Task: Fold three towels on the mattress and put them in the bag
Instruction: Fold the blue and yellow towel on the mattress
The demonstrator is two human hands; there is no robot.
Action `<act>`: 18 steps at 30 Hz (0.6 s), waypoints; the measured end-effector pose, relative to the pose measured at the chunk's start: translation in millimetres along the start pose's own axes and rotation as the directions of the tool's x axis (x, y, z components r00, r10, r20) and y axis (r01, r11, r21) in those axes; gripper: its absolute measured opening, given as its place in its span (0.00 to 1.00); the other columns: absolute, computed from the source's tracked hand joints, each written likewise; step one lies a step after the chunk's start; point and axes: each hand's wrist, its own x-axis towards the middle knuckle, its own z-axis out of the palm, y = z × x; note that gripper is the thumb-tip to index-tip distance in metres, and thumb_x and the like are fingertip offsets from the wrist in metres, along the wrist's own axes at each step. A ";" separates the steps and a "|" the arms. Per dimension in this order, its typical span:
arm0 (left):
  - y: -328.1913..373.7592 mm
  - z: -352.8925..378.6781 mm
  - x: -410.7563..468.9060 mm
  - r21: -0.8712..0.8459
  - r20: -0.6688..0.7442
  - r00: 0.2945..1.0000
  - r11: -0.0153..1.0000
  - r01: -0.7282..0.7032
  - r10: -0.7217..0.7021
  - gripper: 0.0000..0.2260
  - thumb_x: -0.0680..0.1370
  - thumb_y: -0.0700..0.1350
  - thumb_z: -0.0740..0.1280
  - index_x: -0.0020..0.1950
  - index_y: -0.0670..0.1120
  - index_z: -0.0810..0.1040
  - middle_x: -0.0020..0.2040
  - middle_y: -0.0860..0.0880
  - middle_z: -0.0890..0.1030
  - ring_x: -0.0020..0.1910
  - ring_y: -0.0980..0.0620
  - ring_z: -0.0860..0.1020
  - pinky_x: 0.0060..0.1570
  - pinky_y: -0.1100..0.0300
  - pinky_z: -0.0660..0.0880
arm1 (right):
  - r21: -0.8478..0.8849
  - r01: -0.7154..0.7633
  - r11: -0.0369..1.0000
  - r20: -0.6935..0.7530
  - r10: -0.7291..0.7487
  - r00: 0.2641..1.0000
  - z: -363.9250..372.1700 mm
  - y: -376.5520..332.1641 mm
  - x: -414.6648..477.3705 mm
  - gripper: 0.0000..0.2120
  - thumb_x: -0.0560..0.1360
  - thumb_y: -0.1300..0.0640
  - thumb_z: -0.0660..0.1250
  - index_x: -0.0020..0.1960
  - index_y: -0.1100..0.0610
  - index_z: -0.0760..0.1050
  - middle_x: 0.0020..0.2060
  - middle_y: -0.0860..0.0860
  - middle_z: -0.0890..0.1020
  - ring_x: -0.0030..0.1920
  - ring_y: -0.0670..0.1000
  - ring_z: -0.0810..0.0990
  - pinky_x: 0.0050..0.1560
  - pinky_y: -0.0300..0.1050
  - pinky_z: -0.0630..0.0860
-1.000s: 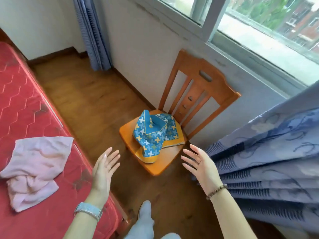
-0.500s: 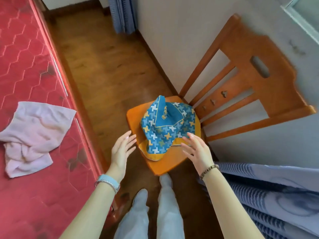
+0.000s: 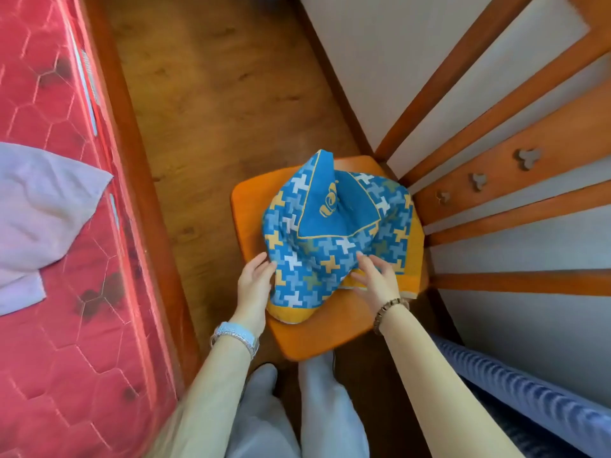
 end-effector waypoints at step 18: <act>13.7 19.9 -0.7 -0.121 -0.026 0.990 0.983 -0.140 0.138 0.11 0.83 0.44 0.64 0.65 0.46 0.77 0.57 0.49 0.85 0.55 0.51 0.84 0.54 0.50 0.81 | -0.138 0.112 0.984 -0.002 -0.113 0.994 31.9 -14.9 25.9 0.39 0.70 0.35 0.65 0.71 0.60 0.66 0.64 0.54 0.76 0.64 0.58 0.75 0.65 0.59 0.72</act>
